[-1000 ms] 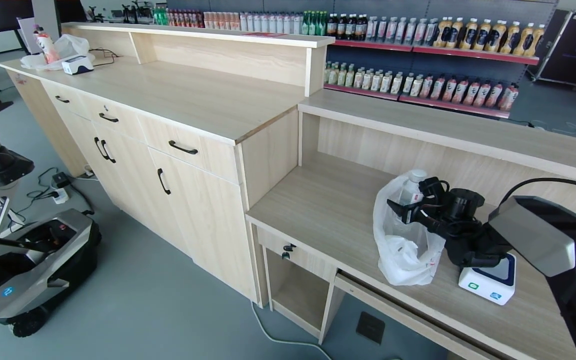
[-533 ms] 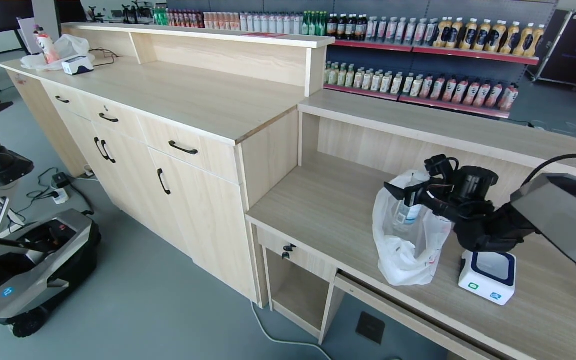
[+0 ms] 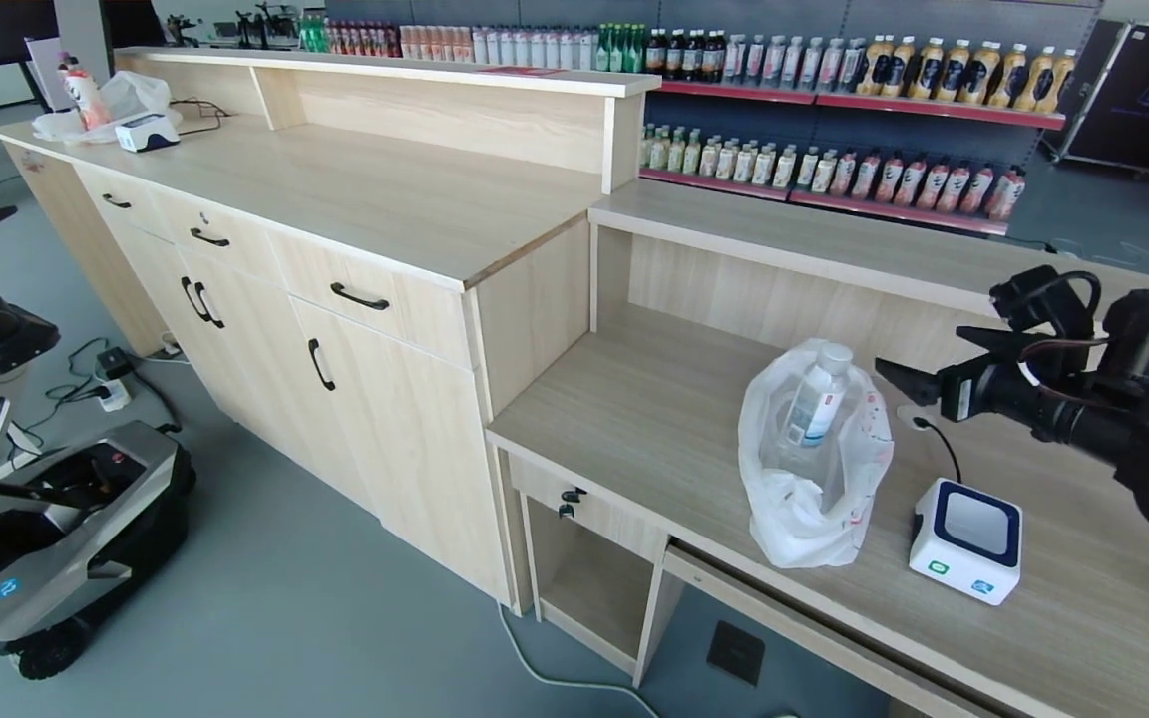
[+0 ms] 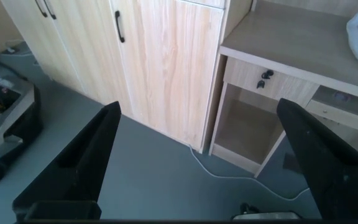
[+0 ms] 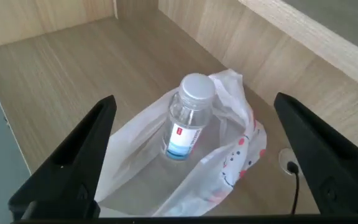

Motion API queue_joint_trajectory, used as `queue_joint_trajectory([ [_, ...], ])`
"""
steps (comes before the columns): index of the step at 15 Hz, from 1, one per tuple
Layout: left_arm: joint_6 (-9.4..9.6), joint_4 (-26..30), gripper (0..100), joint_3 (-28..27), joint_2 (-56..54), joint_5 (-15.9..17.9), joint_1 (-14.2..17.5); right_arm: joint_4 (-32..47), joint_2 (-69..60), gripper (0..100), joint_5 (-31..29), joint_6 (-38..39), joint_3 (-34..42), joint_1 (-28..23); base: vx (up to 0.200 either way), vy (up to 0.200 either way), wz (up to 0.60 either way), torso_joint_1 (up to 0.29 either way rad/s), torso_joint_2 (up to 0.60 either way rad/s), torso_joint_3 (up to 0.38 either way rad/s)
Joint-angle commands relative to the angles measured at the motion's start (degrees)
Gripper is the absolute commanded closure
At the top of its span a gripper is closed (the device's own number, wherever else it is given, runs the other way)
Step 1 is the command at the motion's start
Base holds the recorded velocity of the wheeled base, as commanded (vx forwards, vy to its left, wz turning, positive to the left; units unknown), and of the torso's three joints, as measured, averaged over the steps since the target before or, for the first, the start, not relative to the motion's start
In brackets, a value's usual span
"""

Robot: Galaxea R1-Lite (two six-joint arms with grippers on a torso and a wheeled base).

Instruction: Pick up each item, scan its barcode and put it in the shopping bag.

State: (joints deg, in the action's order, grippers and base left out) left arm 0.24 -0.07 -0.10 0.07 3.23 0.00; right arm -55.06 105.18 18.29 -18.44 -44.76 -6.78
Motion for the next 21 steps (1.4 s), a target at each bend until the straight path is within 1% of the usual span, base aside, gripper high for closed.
queue_joint_trajectory([
  [1,0.02,0.0,0,0.0,0.0,0.0,0.0,13.5,-17.7,0,-7.2,-3.1,4.2,-10.4,0.0,0.0,-0.6,-0.002,0.0,0.002],
  [2,0.02,0.0,0,0.0,0.0,0.0,0.0,18.9,-20.4,0,-11.3,-3.0,4.2,-14.1,0.0,0.0,-0.6,0.002,0.01,0.007],
  [4,0.02,0.0,0,0.0,0.0,0.0,0.0,28.1,-24.0,0,-19.6,-1.8,3.9,-19.7,0.0,0.0,-0.6,-0.007,0.0,0.005],
  [6,0.02,0.0,0,0.0,0.0,0.0,0.0,34.6,-26.4,0,-25.0,0.1,4.9,-25.0,0.0,0.0,-0.6,0.002,0.0,0.002],
  [7,0.02,0.0,0,0.0,0.0,0.0,0.0,39.6,-27.5,0,-28.0,0.3,5.6,-28.2,0.0,0.0,-0.6,0.002,0.0,0.002],
  [8,0.02,0.0,0,0.0,0.0,0.0,0.0,42.3,-27.7,0,-29.7,0.3,5.8,-30.1,0.0,0.0,-0.6,0.007,0.0,0.007],
  [9,0.02,0.0,0,0.0,0.0,0.0,0.0,41.9,-28.0,0,-31.9,0.3,8.6,-32.2,0.0,0.0,-0.6,0.002,0.01,0.002],
  [10,0.02,0.0,0,0.0,0.0,0.0,0.0,39.0,-28.4,0,-33.1,1.1,11.9,-32.9,0.0,0.0,-0.6,-0.007,0.0,0.002],
  [11,0.02,0.0,0,0.0,0.0,0.0,0.0,34.0,-28.1,0,-33.1,3.2,16.0,-33.1,0.0,0.0,0.0,0.0,0.0,0.0],
  [12,0.02,0.0,0,0.0,0.0,0.0,0.0,31.0,-26.8,0,-32.8,4.9,16.5,-33.2,0.0,0.0,0.0,0.0,0.0,0.0],
  [14,0.02,0.0,0,0.0,0.0,0.0,0.0,24.0,-20.8,0,-27.0,6.7,15.9,-33.2,0.0,0.0,0.0,0.0,0.0,0.0],
  [15,0.02,0.0,0,0.0,0.0,0.0,0.0,18.1,-17.0,0,-22.3,6.7,16.2,-33.2,0.0,0.0,0.0,0.0,0.0,0.0],
  [16,0.02,0.0,0,0.0,0.0,0.0,0.0,14.0,-13.9,0,-18.5,6.1,16.2,-33.1,0.0,0.0,0.0,0.0,0.0,0.0],
  [18,0.02,0.0,0,0.0,0.0,0.0,0.0,8.7,-8.4,0,-13.3,4.9,15.8,-31.5,0.0,0.0,0.0,0.0,0.0,0.0],
  [19,0.02,0.0,0,0.0,0.0,0.0,0.0,5.2,-5.2,0,-12.2,4.8,16.0,-30.2,0.0,0.0,0.0,0.0,0.0,0.0],
  [21,0.02,0.0,0,0.0,0.0,0.0,0.0,-0.2,-0.5,0,-12.0,3.6,16.0,-29.6,0.0,0.0,0.0,0.0,0.0,0.0],
])
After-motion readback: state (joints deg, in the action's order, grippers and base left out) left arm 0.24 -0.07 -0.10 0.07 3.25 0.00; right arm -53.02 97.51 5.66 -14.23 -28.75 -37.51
